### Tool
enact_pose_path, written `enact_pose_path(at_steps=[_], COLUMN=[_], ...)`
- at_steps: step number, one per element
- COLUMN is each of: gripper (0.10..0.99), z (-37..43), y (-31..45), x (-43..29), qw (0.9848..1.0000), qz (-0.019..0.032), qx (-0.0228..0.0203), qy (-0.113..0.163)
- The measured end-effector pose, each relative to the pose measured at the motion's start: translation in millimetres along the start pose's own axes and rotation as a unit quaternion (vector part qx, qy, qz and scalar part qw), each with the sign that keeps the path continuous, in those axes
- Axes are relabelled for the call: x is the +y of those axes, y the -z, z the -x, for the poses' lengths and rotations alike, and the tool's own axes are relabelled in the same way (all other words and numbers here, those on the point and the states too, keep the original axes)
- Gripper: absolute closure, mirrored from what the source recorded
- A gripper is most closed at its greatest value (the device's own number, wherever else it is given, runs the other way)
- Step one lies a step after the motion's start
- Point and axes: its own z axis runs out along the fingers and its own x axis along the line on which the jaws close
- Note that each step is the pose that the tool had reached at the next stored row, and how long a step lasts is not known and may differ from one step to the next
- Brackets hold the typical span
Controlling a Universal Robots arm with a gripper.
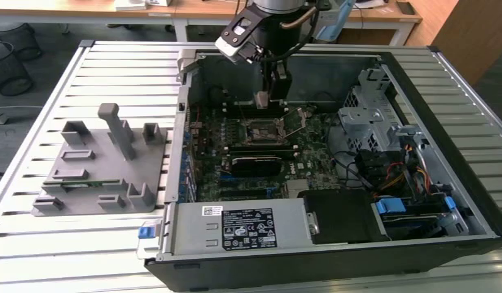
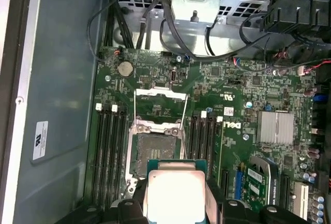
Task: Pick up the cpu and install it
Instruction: 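Place the cpu into insertion slot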
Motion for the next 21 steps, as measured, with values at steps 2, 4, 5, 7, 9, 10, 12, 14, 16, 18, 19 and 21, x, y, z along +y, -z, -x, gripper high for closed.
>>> enact_pose_path(at_steps=[2,4,5,7,9,10,12,14,16,18,19,21], gripper=[0.561,0.561,0.561,0.561,0.561,0.561,0.561,0.561,0.561,0.561,0.561,0.561], z=[0.0,0.0,-0.1,-0.1,-0.2,-0.5,-1.6,-3.2,-4.5,-6.0,-6.3,-6.8], y=[-1.5,-3.3,-4.3,-6.2,-8.6,-9.7,-12.2,-14.8,-17.6,-20.2,-21.7,-24.4], x=[-0.1,-0.1,-0.2,-0.3,-0.4,-0.4,-0.4,-0.4,-0.4,-0.4,-0.4,0.0], qw=[1.0000,1.0000,1.0000,1.0000,1.0000,1.0000,1.0000,1.0000,1.0000,1.0000,1.0000,1.0000], qz=[0.0000,0.0000,0.0000,0.0000,0.0000,0.0000,0.0000,0.0000,0.0001,0.0000,0.0000,0.0000], qx=[0.0000,0.0000,0.0000,0.0000,0.0000,0.0000,-0.0001,-0.0001,0.0000,-0.0001,0.0000,-0.0002], qy=[0.000,0.000,0.000,0.000,0.000,0.000,0.000,0.000,0.000,-0.002,-0.003,-0.004])
